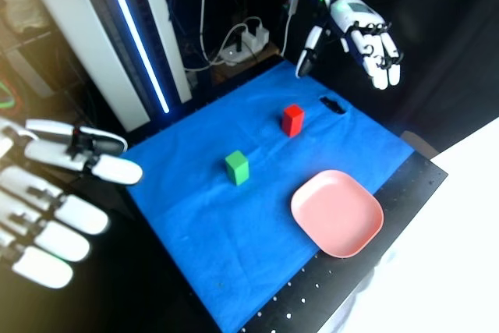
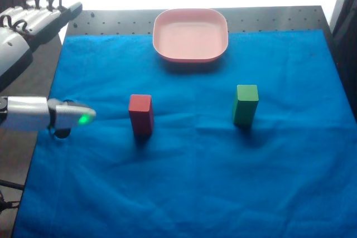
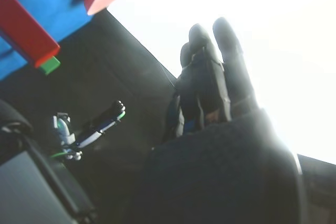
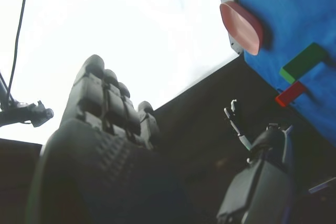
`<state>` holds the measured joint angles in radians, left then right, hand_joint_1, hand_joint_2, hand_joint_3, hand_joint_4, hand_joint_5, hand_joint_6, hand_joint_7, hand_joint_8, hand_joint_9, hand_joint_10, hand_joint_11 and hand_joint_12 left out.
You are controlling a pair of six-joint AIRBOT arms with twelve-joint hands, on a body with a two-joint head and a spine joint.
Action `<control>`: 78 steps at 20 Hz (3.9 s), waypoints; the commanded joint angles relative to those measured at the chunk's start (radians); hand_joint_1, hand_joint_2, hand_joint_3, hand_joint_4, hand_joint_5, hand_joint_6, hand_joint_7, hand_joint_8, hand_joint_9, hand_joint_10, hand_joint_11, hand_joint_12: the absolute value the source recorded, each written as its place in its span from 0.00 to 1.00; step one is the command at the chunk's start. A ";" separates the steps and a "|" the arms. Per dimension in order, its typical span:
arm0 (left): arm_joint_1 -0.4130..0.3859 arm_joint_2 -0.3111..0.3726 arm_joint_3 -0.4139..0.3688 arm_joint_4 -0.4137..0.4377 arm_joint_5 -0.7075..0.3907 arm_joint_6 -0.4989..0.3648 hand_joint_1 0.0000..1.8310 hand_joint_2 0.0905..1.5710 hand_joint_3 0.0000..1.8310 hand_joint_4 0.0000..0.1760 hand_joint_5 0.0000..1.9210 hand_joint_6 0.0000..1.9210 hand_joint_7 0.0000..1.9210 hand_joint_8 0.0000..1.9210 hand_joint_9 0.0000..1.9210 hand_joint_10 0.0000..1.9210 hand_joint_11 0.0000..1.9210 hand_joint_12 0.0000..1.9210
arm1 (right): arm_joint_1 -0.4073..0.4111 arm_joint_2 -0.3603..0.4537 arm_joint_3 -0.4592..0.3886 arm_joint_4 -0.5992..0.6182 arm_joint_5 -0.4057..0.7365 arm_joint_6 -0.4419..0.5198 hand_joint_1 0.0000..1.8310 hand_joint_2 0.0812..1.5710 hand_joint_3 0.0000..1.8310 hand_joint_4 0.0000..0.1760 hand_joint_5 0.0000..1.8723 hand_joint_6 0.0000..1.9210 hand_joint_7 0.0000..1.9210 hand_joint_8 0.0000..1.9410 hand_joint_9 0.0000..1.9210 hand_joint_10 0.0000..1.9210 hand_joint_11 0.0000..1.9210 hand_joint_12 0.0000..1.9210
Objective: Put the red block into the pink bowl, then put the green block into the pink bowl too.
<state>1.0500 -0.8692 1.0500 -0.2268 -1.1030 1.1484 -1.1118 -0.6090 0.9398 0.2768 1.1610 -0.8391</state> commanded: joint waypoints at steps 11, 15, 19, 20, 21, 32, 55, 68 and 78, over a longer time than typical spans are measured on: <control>-0.122 -0.027 0.024 0.161 0.056 -0.005 0.33 0.51 0.00 0.05 0.06 0.00 0.09 0.00 0.06 0.01 0.03 0.03 | 0.026 -0.015 0.015 0.005 0.096 0.001 0.27 0.48 0.03 0.00 0.01 0.00 0.09 0.00 0.05 0.00 0.00 0.17; -0.166 -0.067 0.074 0.272 0.123 -0.134 0.33 0.51 0.00 0.00 0.06 0.00 0.14 0.00 0.14 0.00 0.00 0.38 | 0.028 -0.020 0.016 0.001 0.092 0.001 0.25 0.48 0.02 0.00 0.02 0.00 0.11 0.00 0.07 0.00 0.00 0.21; -0.176 -0.089 0.083 0.308 0.152 -0.157 0.35 0.50 0.00 0.00 0.10 0.01 0.15 0.00 0.15 0.00 0.00 0.44 | 0.035 -0.031 0.020 -0.002 0.087 0.001 0.26 0.49 0.01 0.00 0.02 0.00 0.10 0.00 0.07 0.00 0.00 0.21; -0.179 -0.092 0.083 0.315 0.158 -0.157 0.37 0.51 0.00 0.00 0.11 0.01 0.15 0.00 0.16 0.00 0.00 0.45 | 0.035 -0.032 0.020 -0.002 0.087 0.001 0.26 0.50 0.01 0.00 0.01 0.00 0.10 0.00 0.06 0.00 0.00 0.22; -0.185 -0.100 0.083 0.329 0.174 -0.157 0.38 0.50 0.00 0.00 0.13 0.01 0.17 0.00 0.19 0.01 0.00 0.51 | 0.036 -0.034 0.021 -0.002 0.087 0.001 0.26 0.51 0.01 0.00 0.01 0.00 0.10 0.00 0.07 0.00 0.00 0.25; -0.214 -0.159 0.103 0.377 0.242 -0.157 0.50 0.54 0.00 0.00 0.32 0.01 0.37 0.01 0.41 0.03 0.22 0.60 | 0.039 -0.044 0.021 -0.004 0.087 0.002 0.26 0.50 0.00 0.00 0.02 0.00 0.12 0.00 0.10 0.00 0.00 0.37; -0.262 -0.237 0.220 0.335 0.262 -0.236 0.68 0.68 0.00 0.00 0.49 0.48 0.56 0.51 0.54 0.52 0.47 0.79 | 0.039 -0.049 0.020 -0.009 0.087 0.018 0.27 0.49 0.00 0.00 0.03 0.00 0.13 0.00 0.11 0.00 0.00 0.27; -0.369 -0.229 0.276 0.320 0.279 -0.237 0.69 0.69 0.00 0.00 0.46 0.48 0.55 0.57 0.58 0.54 0.48 0.79 | 0.039 -0.057 0.022 -0.010 0.087 0.018 0.23 0.48 0.00 0.16 0.05 0.00 0.13 0.01 0.11 0.01 0.00 0.30; -0.477 -0.274 0.368 0.306 0.351 -0.236 0.69 0.67 0.00 0.00 0.48 0.49 0.60 0.44 0.65 0.37 0.53 0.73 | 0.039 -0.081 0.035 -0.011 0.087 0.018 0.24 0.46 0.00 0.25 0.05 0.00 0.13 0.00 0.10 0.00 0.00 0.25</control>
<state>0.5865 -1.1454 1.4231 0.0971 -0.6373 0.9157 -1.0870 -0.6926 0.9672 0.2508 1.1244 -0.8261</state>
